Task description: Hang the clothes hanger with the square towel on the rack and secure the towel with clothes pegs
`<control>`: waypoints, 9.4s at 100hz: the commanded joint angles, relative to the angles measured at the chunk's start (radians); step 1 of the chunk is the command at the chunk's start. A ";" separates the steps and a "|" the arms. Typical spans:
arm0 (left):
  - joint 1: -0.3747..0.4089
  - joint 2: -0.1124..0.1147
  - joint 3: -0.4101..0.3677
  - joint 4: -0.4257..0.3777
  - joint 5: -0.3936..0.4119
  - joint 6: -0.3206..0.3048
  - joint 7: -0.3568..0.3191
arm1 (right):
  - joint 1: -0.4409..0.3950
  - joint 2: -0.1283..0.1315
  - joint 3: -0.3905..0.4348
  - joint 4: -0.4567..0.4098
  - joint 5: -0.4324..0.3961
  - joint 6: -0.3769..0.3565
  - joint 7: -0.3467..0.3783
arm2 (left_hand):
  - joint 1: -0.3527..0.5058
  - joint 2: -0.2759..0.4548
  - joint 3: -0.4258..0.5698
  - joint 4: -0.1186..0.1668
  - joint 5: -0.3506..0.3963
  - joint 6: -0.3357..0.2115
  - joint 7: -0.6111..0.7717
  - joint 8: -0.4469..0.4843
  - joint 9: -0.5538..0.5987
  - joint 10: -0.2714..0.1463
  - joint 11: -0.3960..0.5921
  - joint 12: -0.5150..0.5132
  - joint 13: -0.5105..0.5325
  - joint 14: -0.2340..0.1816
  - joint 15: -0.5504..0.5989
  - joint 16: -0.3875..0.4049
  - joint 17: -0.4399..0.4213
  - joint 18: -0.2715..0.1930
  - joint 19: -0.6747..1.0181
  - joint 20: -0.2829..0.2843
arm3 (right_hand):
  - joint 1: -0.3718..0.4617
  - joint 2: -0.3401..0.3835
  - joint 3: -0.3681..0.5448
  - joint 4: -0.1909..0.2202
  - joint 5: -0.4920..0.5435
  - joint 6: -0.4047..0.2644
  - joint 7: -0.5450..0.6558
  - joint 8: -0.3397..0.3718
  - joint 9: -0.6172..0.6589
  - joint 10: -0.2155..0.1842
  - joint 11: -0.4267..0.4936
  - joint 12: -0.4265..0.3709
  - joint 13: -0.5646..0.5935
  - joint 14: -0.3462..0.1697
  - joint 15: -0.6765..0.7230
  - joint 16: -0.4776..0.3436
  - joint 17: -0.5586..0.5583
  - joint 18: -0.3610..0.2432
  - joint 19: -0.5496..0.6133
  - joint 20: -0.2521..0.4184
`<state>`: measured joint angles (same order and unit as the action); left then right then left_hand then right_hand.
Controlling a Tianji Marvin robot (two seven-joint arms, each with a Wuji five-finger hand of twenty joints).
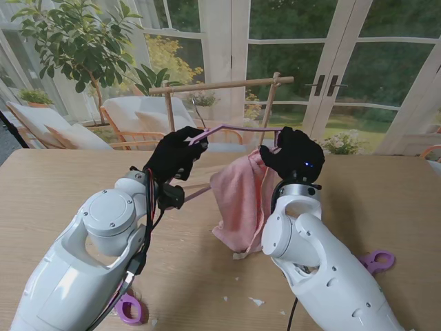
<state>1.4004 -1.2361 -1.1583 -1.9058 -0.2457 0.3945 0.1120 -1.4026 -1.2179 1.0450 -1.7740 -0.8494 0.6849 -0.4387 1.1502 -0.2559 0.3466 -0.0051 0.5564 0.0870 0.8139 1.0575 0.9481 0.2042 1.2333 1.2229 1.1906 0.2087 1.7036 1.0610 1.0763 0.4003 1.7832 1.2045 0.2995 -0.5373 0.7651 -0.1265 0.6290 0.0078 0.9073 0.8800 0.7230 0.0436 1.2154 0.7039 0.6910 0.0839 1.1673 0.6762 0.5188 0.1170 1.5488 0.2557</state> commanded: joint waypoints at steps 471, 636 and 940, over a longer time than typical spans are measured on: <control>0.104 0.133 0.008 -0.001 0.507 -0.239 -0.313 | 0.035 -0.042 0.020 0.012 0.276 -0.432 -0.112 | -0.427 -0.147 0.429 -0.075 -0.126 0.017 -0.195 -0.524 -0.312 0.011 -0.533 -0.454 -0.643 0.261 -0.806 -0.070 -0.823 0.214 -0.478 -0.174 | 0.050 0.252 0.014 0.120 0.512 -0.155 0.212 0.274 0.591 -0.112 0.223 0.344 0.628 -0.266 0.642 0.465 0.750 -0.429 0.545 1.032; -0.045 0.029 0.139 0.124 0.328 0.094 -0.095 | 0.032 -0.046 -0.039 -0.044 0.299 -0.449 -0.086 | 0.058 -0.004 -0.064 -0.090 0.079 0.088 0.099 -0.337 -0.284 0.038 -0.610 -0.097 -0.767 0.269 -0.769 -0.037 -0.966 0.167 -0.524 -0.256 | 0.053 0.251 0.014 0.126 0.518 -0.153 0.211 0.276 0.598 -0.111 0.221 0.342 0.628 -0.268 0.643 0.469 0.750 -0.435 0.545 1.033; -0.078 0.075 0.075 0.078 0.493 -0.078 -0.162 | -0.026 0.008 -0.002 -0.110 0.318 -0.445 0.131 | -0.307 -0.186 0.477 -0.085 -0.228 0.080 -0.391 -0.710 -0.685 -0.028 -0.818 -0.743 -1.063 0.078 -1.416 -0.389 -1.102 -0.035 -1.435 -0.424 | 0.066 0.247 0.005 0.128 0.525 -0.140 0.204 0.282 0.603 -0.104 0.220 0.344 0.628 -0.266 0.645 0.484 0.750 -0.439 0.545 1.049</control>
<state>1.3264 -1.1463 -1.0921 -1.8326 0.2515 0.3183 -0.0514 -1.4268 -1.2025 1.0476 -1.8759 -0.5357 0.2475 -0.3213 0.7986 -0.4662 0.8361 -0.1050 0.3080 0.1693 0.3817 0.3132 0.2500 0.1890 0.3924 0.4657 0.1155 0.2850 0.2668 0.6514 -0.0334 0.3601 0.3664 0.7510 0.3039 -0.3347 0.7226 -0.0869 1.0815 -0.1665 1.0526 1.1305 1.2389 -0.1241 1.2923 0.9956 1.3128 -0.1279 1.6843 1.1000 1.2288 -0.0399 1.9108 0.2662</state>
